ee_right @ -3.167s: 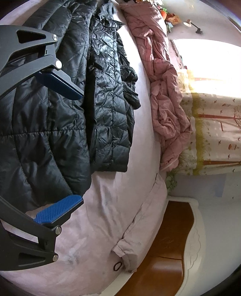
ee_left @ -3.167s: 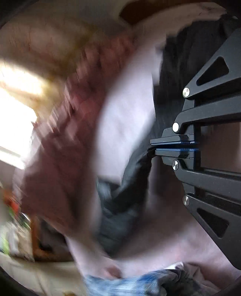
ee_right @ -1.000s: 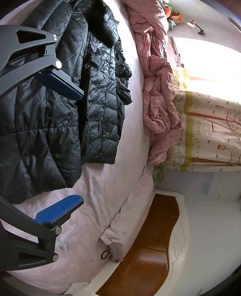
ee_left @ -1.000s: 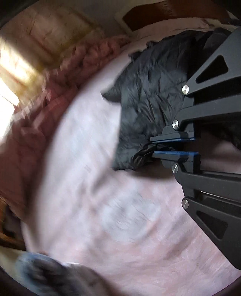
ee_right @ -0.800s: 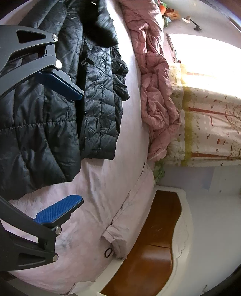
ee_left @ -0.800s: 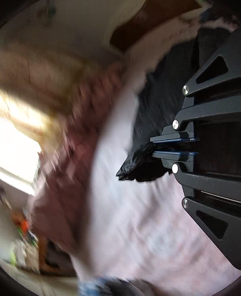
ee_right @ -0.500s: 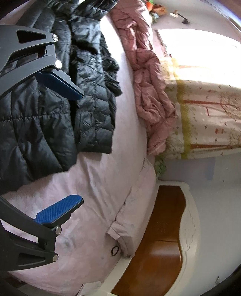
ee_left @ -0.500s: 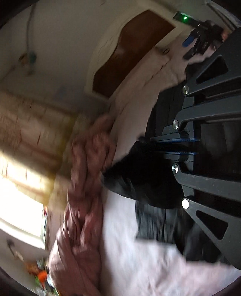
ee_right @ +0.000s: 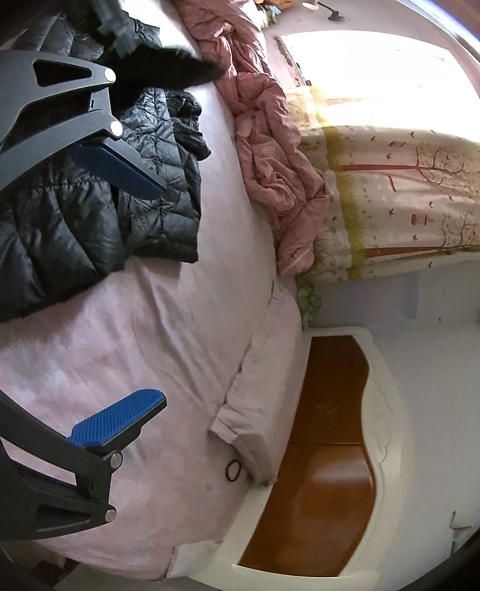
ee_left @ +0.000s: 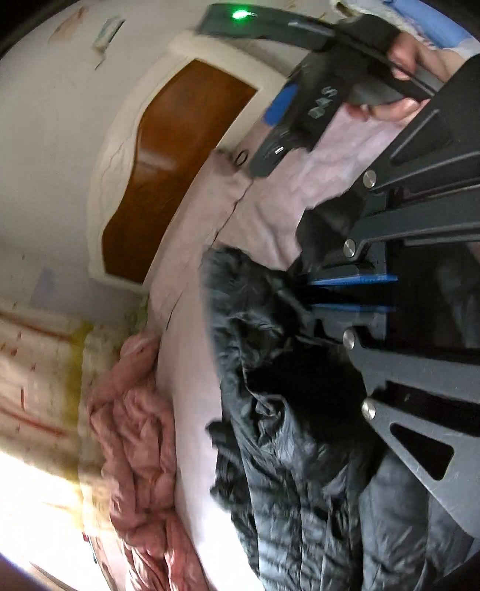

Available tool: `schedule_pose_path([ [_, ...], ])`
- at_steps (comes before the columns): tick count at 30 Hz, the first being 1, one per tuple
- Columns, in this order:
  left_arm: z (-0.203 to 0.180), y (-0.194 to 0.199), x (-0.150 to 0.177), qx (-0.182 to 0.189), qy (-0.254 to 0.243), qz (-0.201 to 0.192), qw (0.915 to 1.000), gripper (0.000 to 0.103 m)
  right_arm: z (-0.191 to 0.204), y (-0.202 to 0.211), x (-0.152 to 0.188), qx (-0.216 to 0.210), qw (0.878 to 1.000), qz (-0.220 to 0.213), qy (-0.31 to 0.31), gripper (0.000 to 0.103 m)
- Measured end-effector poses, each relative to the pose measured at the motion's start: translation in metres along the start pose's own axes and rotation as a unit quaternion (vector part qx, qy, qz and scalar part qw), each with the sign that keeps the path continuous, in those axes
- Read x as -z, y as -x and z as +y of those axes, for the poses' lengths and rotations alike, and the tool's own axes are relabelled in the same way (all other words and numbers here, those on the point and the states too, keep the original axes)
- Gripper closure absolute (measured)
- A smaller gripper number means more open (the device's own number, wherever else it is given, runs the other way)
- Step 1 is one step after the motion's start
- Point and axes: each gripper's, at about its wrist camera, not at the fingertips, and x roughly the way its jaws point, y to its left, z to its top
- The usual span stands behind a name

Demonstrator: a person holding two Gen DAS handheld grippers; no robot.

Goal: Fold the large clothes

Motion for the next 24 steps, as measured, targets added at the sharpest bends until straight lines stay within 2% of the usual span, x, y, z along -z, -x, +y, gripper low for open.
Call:
schedule_pose_path([
  [1,-0.008,0.001,0.001,0.004,-0.011,-0.008,0.9999,0.088,-0.003,0.001,-0.001,0.000,1.000,-0.001,-0.004,0.000],
  [2,-0.013,0.006,0.003,0.008,-0.025,-0.017,0.9995,0.074,-0.006,0.001,-0.002,-0.001,1.000,-0.001,-0.009,0.000],
  [3,-0.018,0.013,0.005,0.007,-0.037,-0.027,0.9989,0.065,-0.009,0.001,-0.003,-0.001,1.000,-0.002,-0.013,0.000],
  [4,-0.021,0.020,0.005,-0.002,-0.039,-0.035,0.9986,0.050,-0.013,0.001,-0.005,0.001,1.000,-0.002,-0.019,0.000],
  [5,-0.021,0.027,0.005,-0.007,-0.034,-0.041,0.9985,0.044,-0.016,0.000,-0.006,0.001,1.000,-0.002,-0.025,0.000],
  [8,-0.014,0.052,0.007,0.004,-0.013,-0.053,0.9985,0.039,-0.025,-0.001,-0.008,-0.006,0.999,0.002,-0.045,0.000],
  [11,0.005,0.076,0.004,-0.017,0.011,-0.073,0.9971,0.035,-0.028,0.000,-0.008,-0.028,0.998,0.006,-0.055,0.000],
  [15,0.036,0.103,0.010,-0.084,0.014,-0.094,0.9919,0.033,-0.023,-0.003,-0.005,-0.054,0.997,0.018,-0.056,0.000],
  [17,0.053,0.112,0.016,-0.109,0.017,-0.093,0.9896,0.027,-0.019,-0.005,-0.003,-0.071,0.996,0.028,-0.053,0.000],
  [19,0.071,0.121,0.023,-0.131,0.025,-0.092,0.9867,0.026,-0.013,-0.005,-0.001,-0.100,0.993,0.035,-0.046,0.008],
  [21,0.088,0.126,0.030,-0.149,0.033,-0.091,0.9841,0.026,-0.005,-0.007,0.001,-0.130,0.990,0.050,-0.039,0.024],
  [24,0.108,0.133,0.038,-0.170,0.037,-0.095,0.9801,0.026,0.007,-0.017,0.009,-0.186,0.977,0.090,-0.049,0.036],
])
